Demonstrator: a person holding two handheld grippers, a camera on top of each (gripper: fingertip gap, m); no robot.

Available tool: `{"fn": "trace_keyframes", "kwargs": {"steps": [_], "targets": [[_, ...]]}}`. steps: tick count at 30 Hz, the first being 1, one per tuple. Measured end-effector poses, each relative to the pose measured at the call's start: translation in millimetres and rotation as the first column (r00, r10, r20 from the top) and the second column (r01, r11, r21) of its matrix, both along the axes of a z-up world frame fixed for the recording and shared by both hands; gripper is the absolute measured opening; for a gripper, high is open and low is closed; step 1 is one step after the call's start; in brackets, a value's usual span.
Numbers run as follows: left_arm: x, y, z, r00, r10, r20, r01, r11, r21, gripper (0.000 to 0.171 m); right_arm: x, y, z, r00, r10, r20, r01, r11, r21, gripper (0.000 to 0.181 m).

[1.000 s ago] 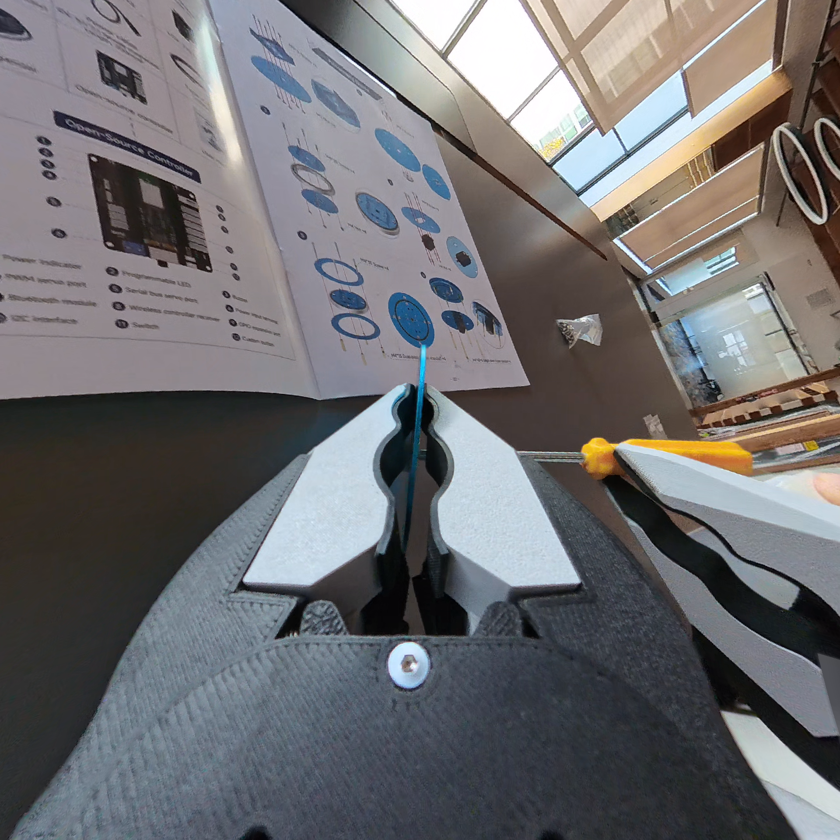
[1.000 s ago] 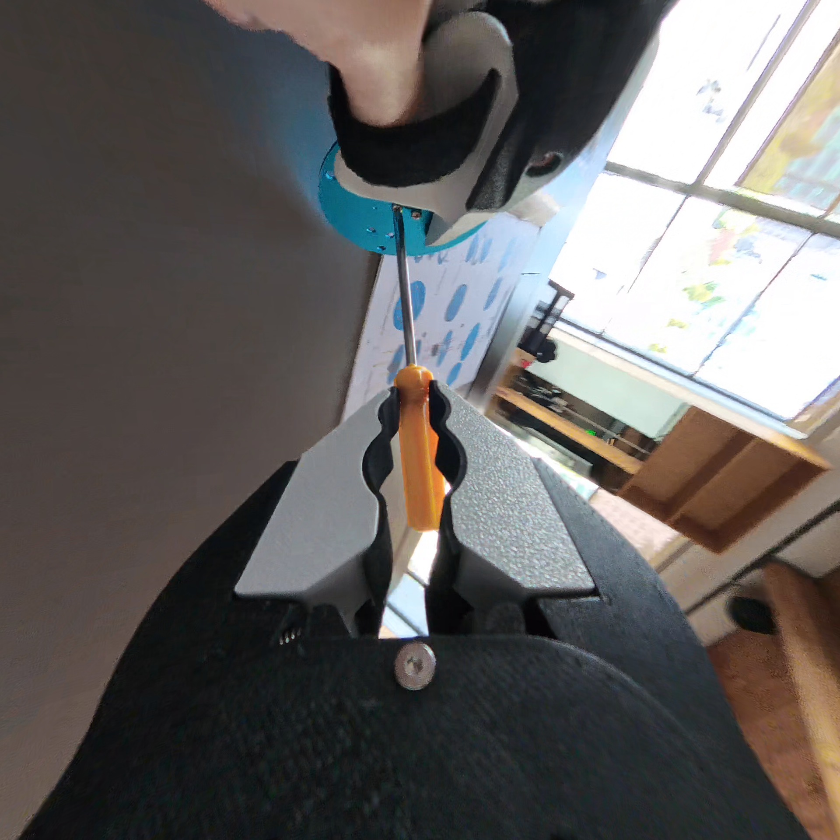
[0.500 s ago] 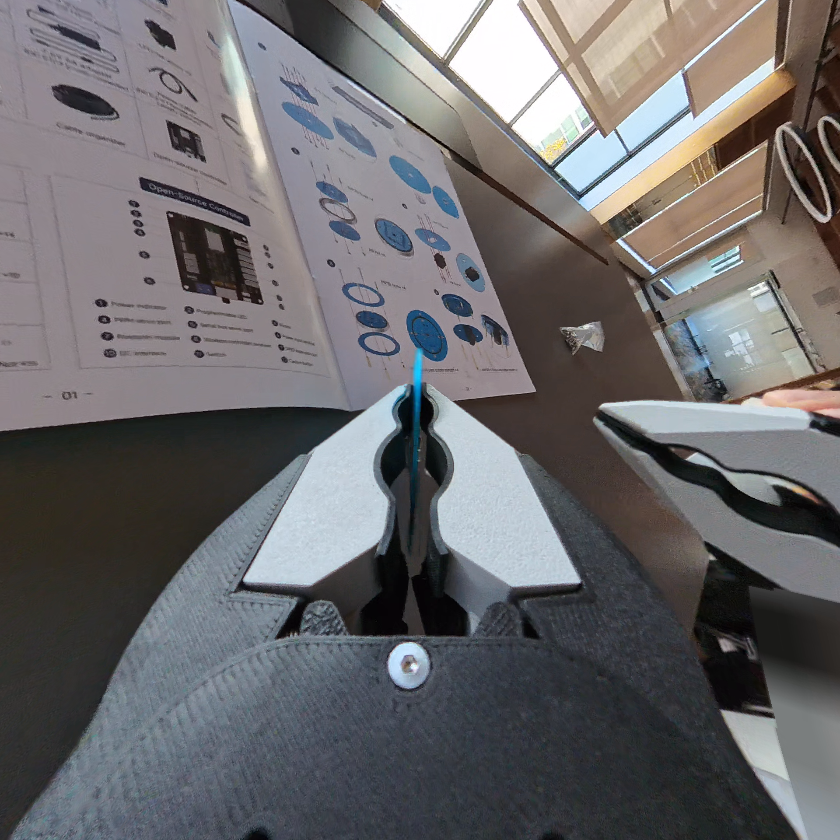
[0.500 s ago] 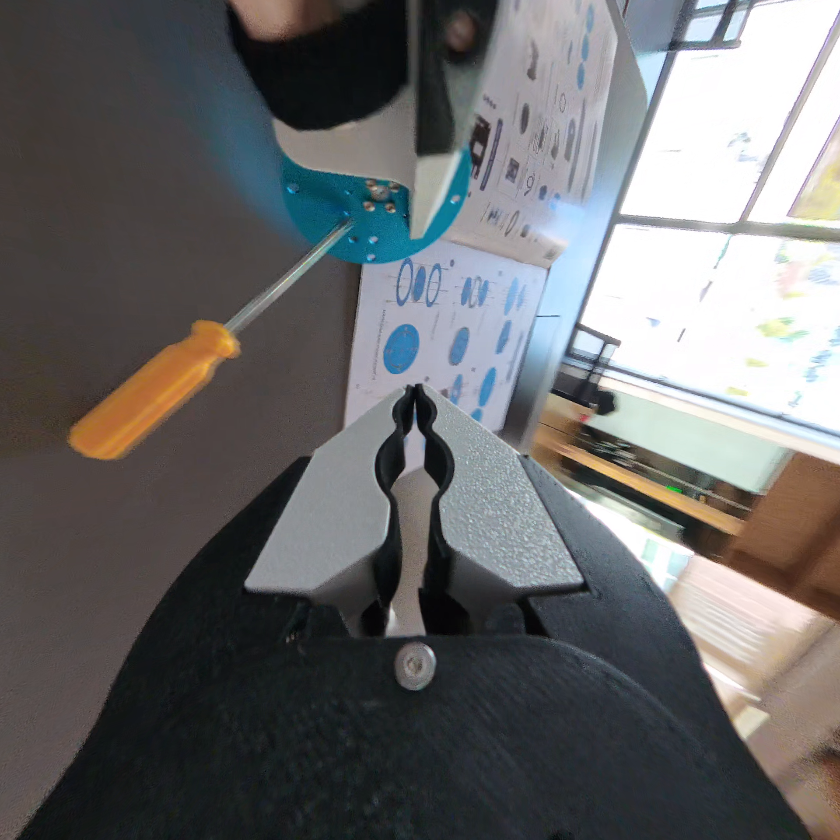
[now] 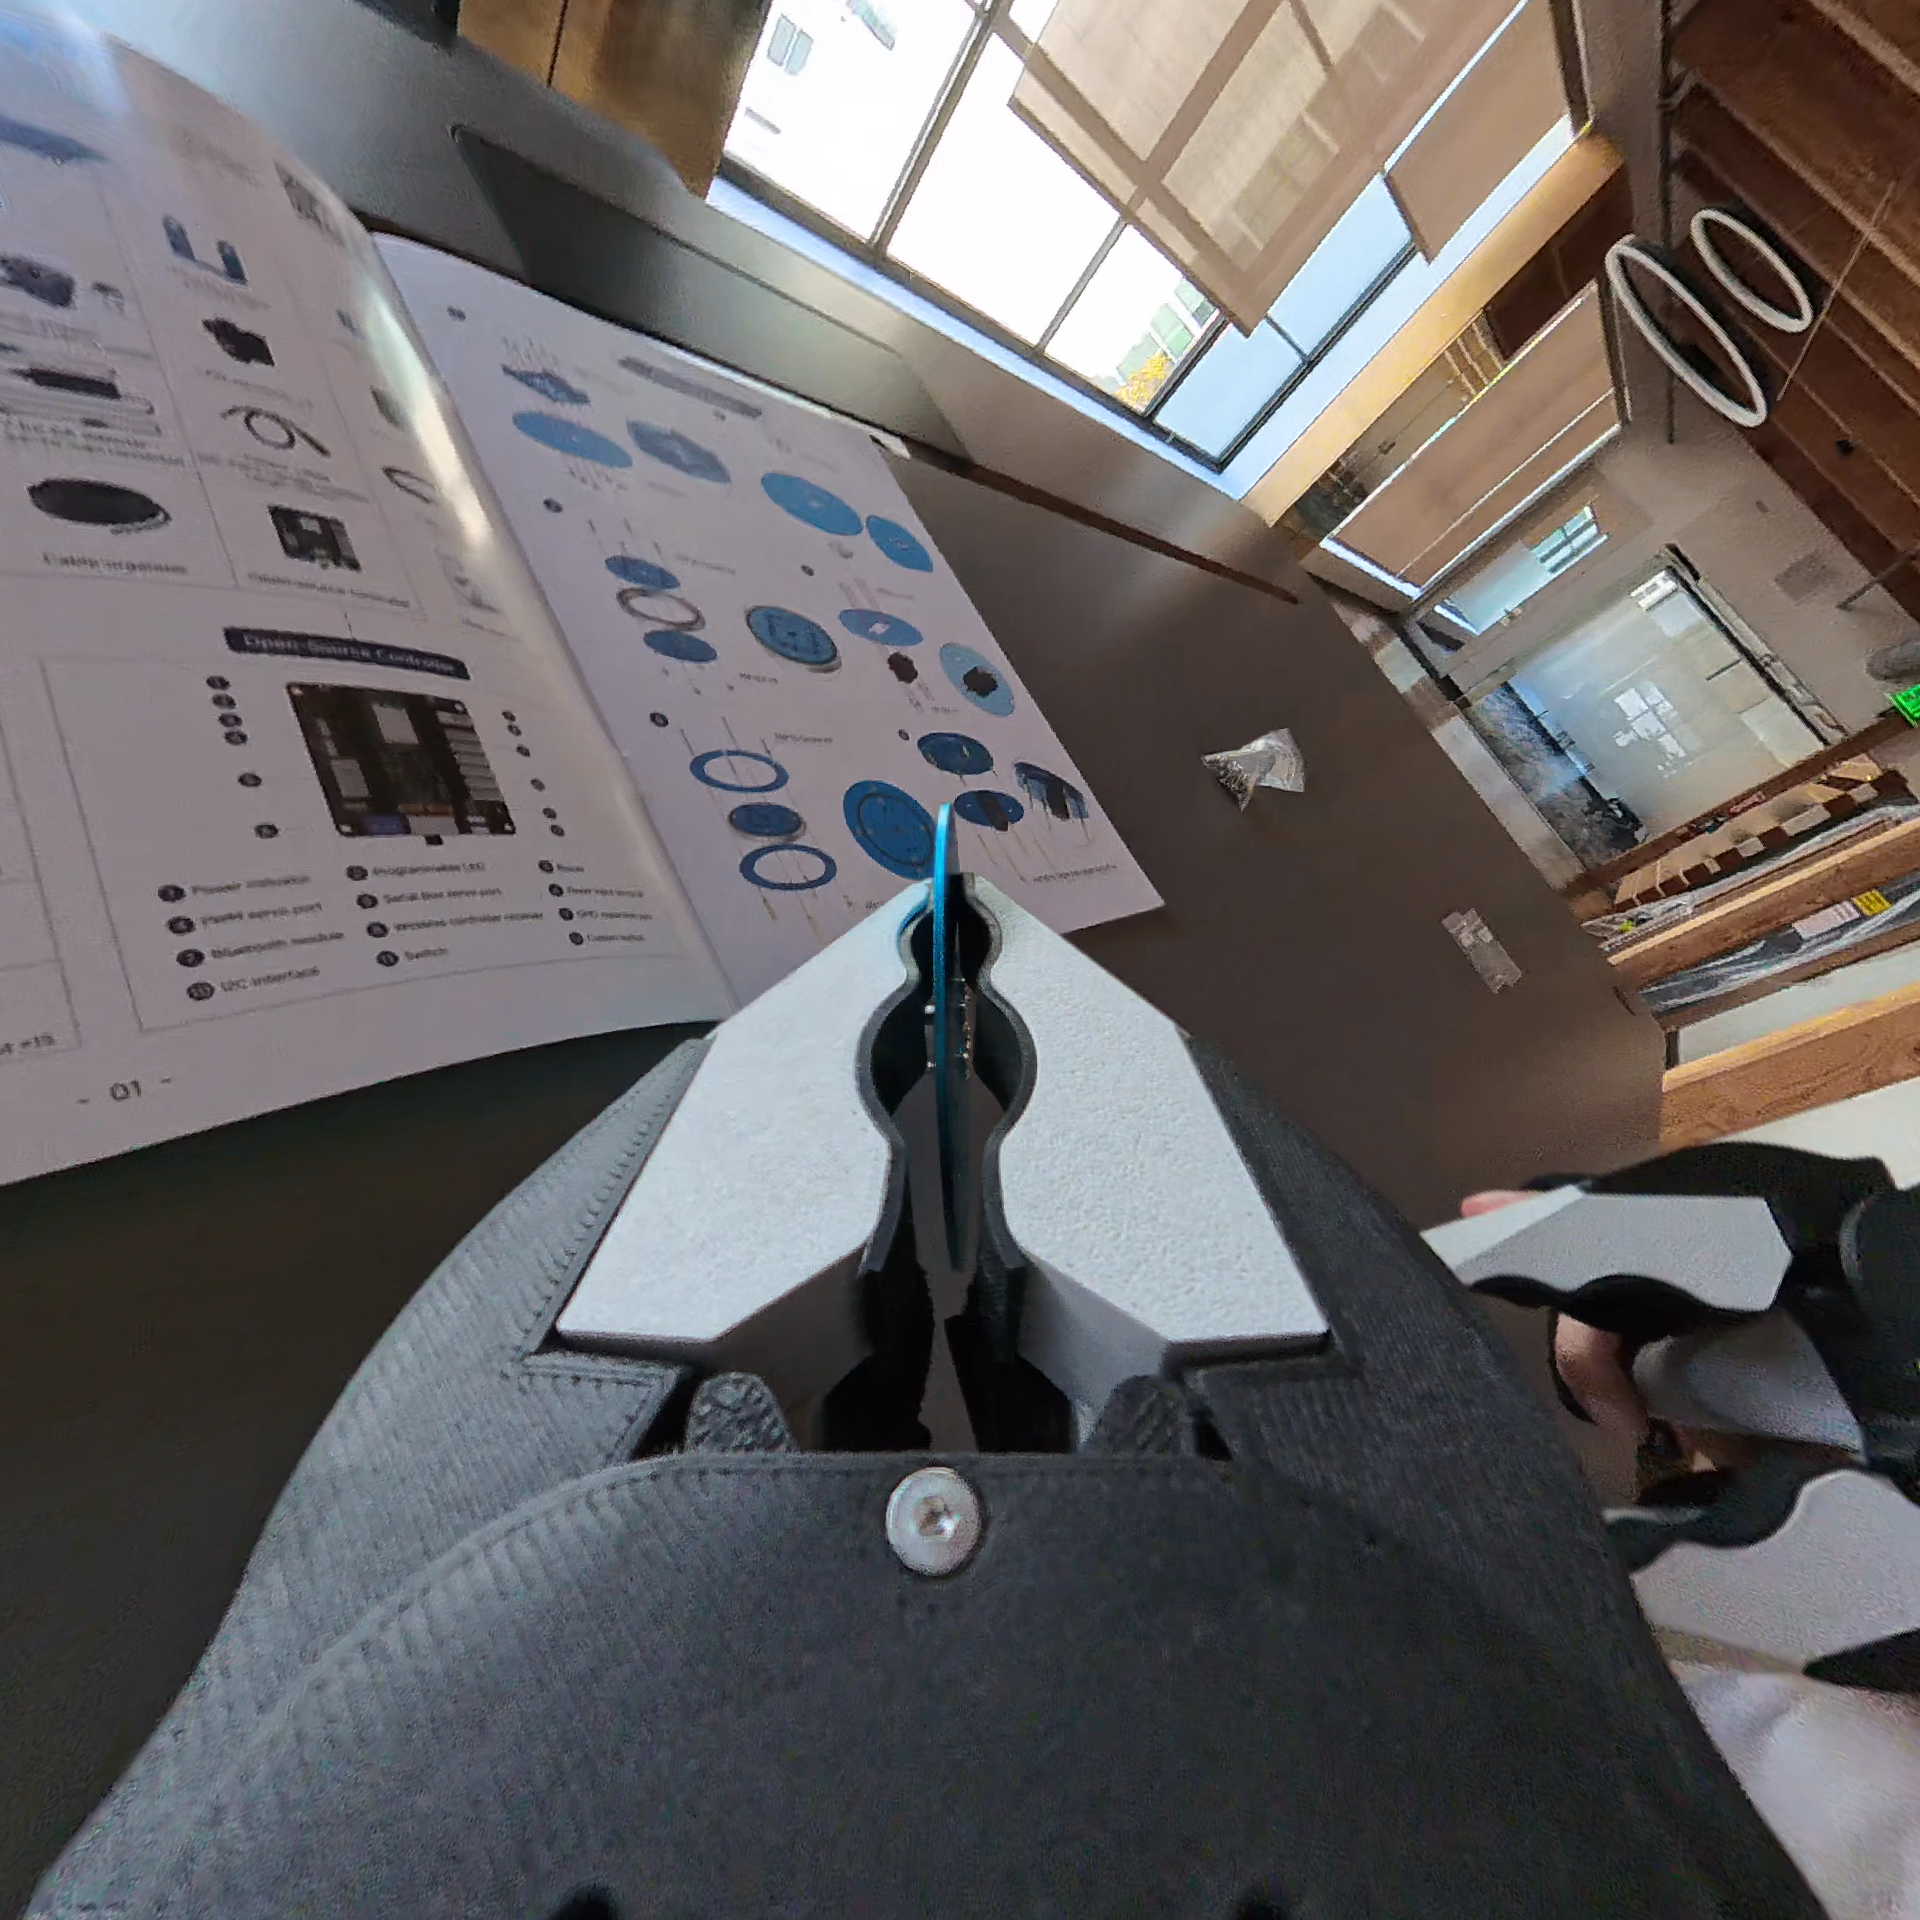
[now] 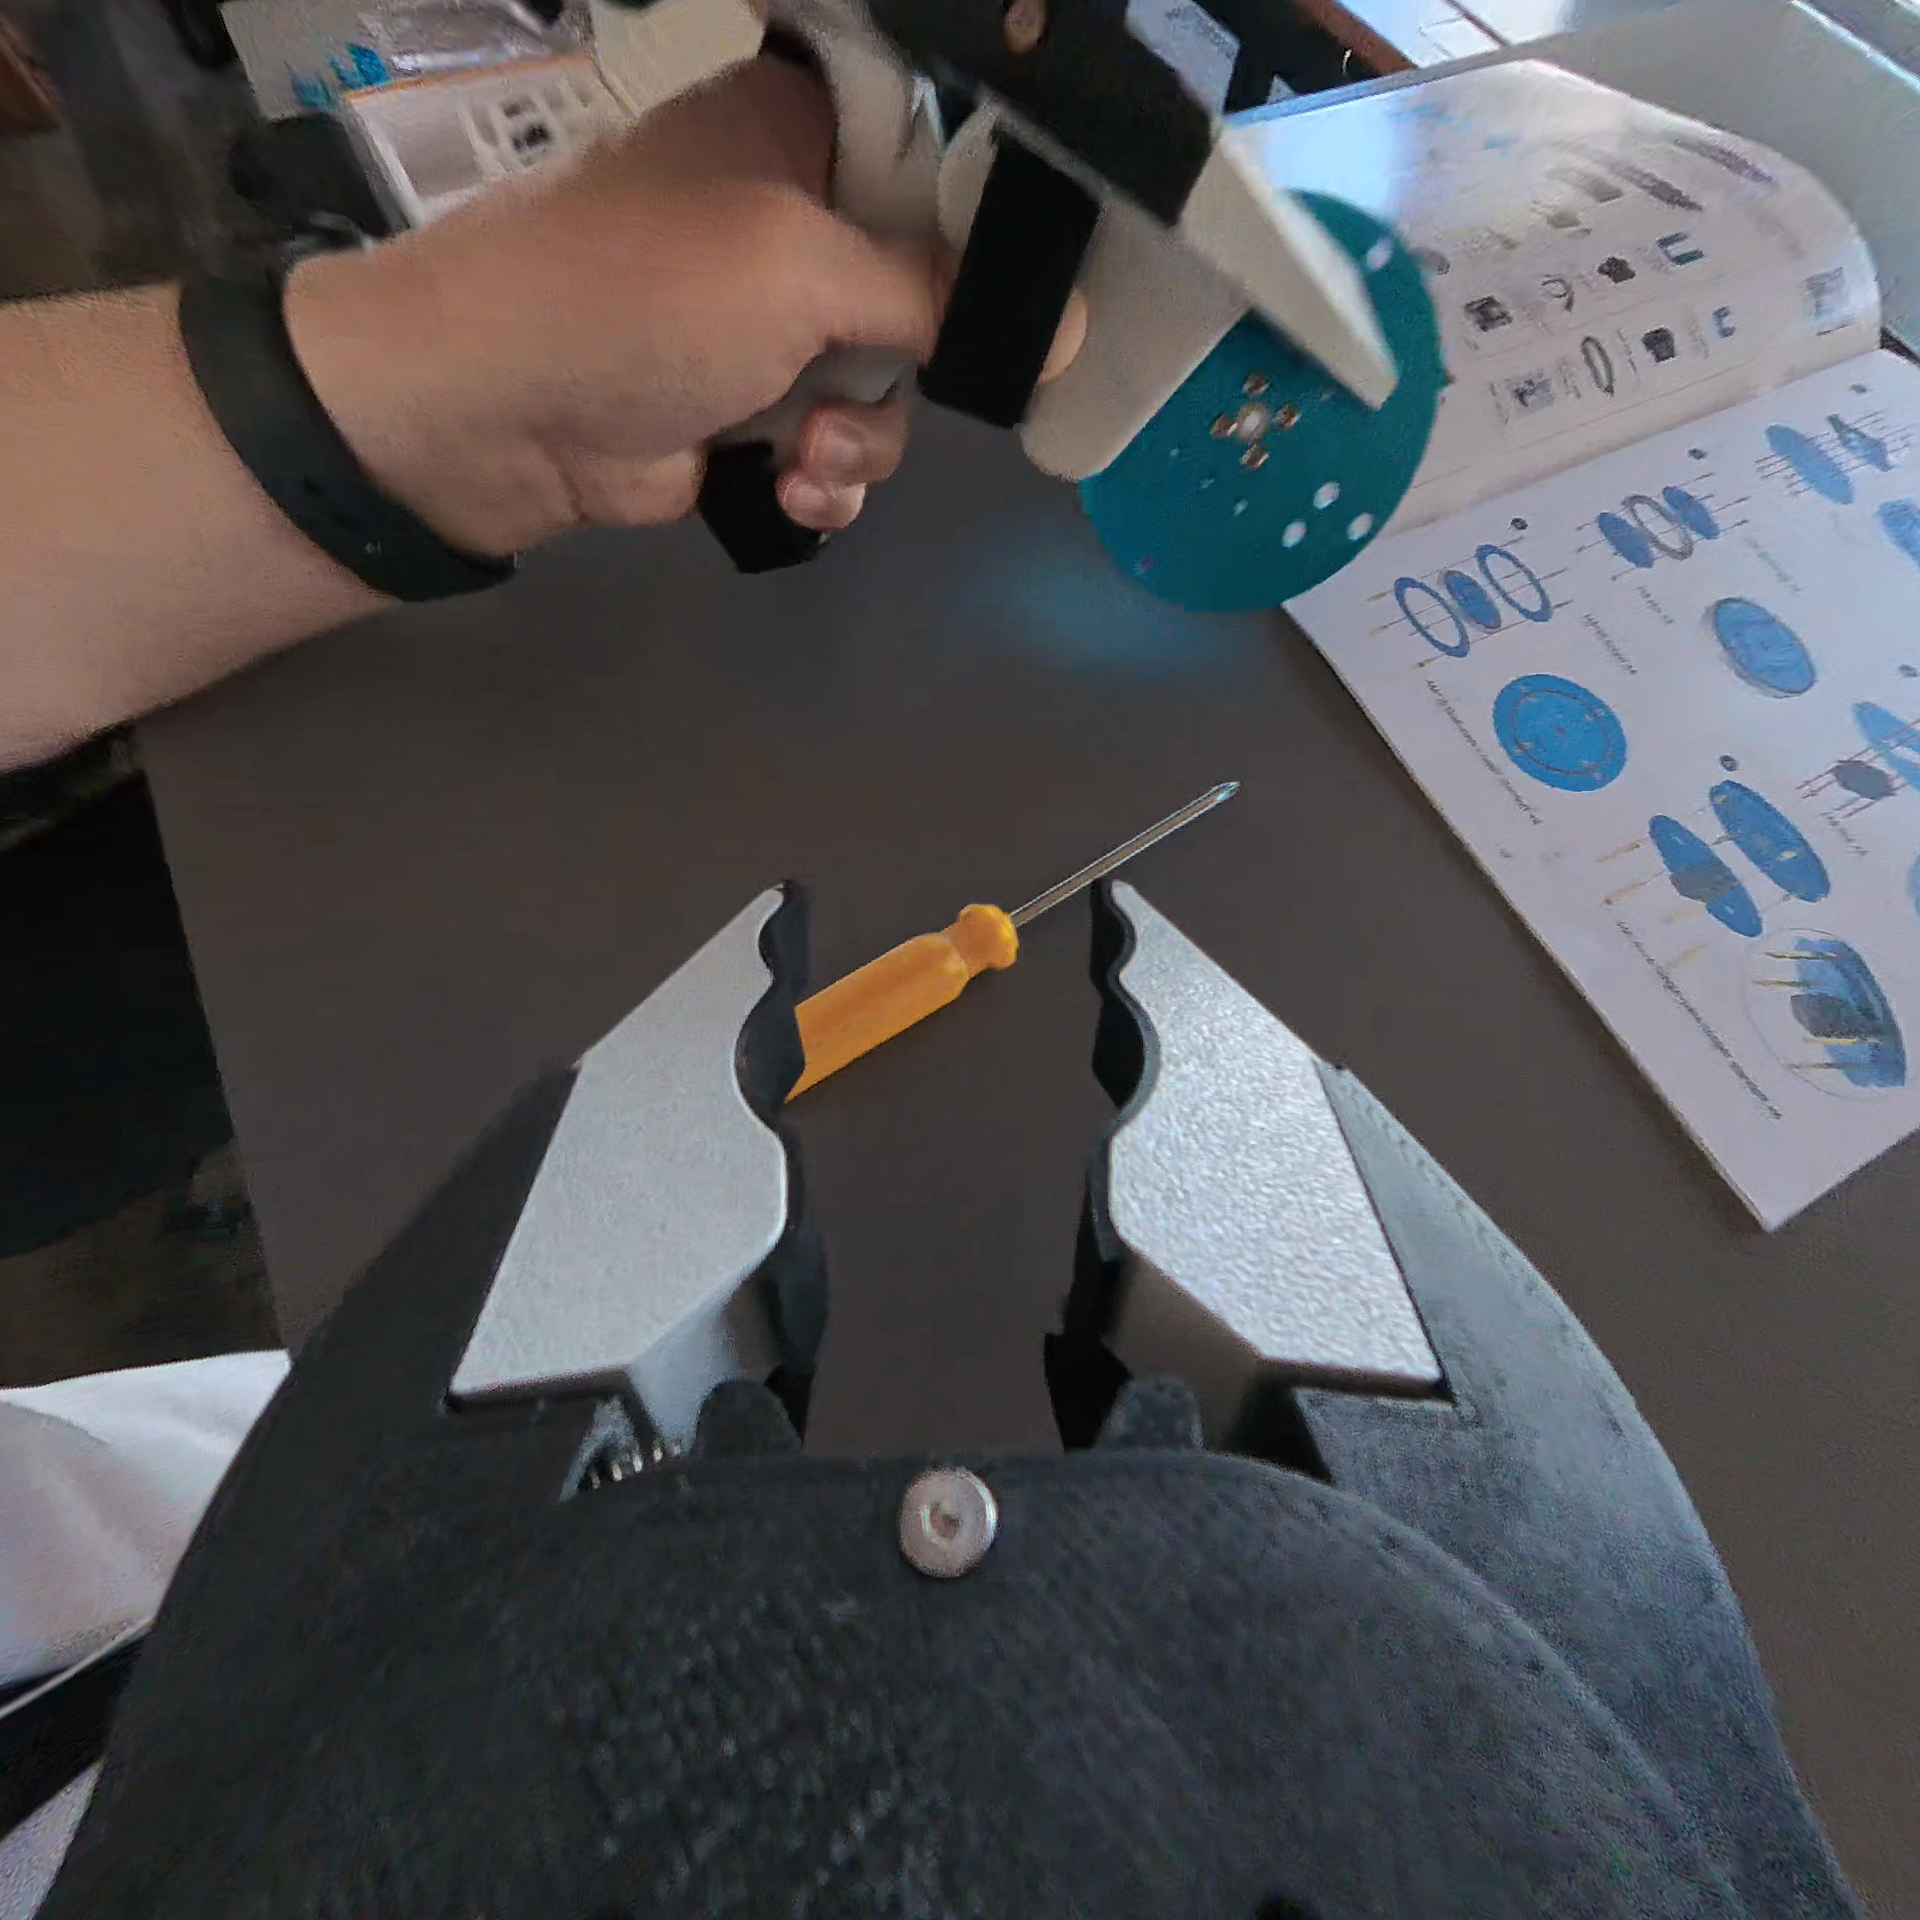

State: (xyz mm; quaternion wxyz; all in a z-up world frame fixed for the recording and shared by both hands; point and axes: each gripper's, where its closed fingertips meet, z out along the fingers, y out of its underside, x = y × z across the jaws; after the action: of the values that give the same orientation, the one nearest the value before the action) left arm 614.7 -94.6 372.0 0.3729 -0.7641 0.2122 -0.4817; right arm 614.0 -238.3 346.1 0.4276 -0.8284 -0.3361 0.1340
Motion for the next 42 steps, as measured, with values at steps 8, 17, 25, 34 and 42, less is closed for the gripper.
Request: {"fn": "trace_keyframes", "kwargs": {"steps": [8, 17, 25, 34, 42], "targets": [[5.2, -15.0, 37.5, 0.975, -0.085, 0.203, 0.071, 0.995, 0.075, 0.000, 5.6, -9.8, -40.8, 0.983, 0.028, 0.182, -0.024, 0.999, -0.026, 0.043], [22.0, -46.8, 58.0, 0.901, -0.278, 0.332, 0.253, 0.960, 0.117, 0.000, 48.5, 35.4, 30.2, 0.937, 0.155, -0.314, -0.137, 0.987, 0.079, 0.047], [41.9, -76.0, 57.6, 0.855, -0.397, 0.333, 0.367, 0.918, 0.152, 0.001, 20.1, 58.0, 48.0, 0.574, 0.136, -0.808, -0.382, 0.917, -0.117, 0.007], [19.4, -97.5, 65.6, 0.788, -0.492, 0.370, 0.565, 0.816, -0.119, 0.030, 18.2, 29.4, 58.9, 0.462, 0.063, -0.884, -0.537, 0.814, -0.222, 0.000], [7.0, -92.2, 39.2, 0.826, -0.525, 0.204, 0.559, 0.807, -0.191, 0.029, 31.9, 29.3, 52.4, 0.473, 0.062, -0.879, -0.549, 0.800, -0.240, 0.000]]}}
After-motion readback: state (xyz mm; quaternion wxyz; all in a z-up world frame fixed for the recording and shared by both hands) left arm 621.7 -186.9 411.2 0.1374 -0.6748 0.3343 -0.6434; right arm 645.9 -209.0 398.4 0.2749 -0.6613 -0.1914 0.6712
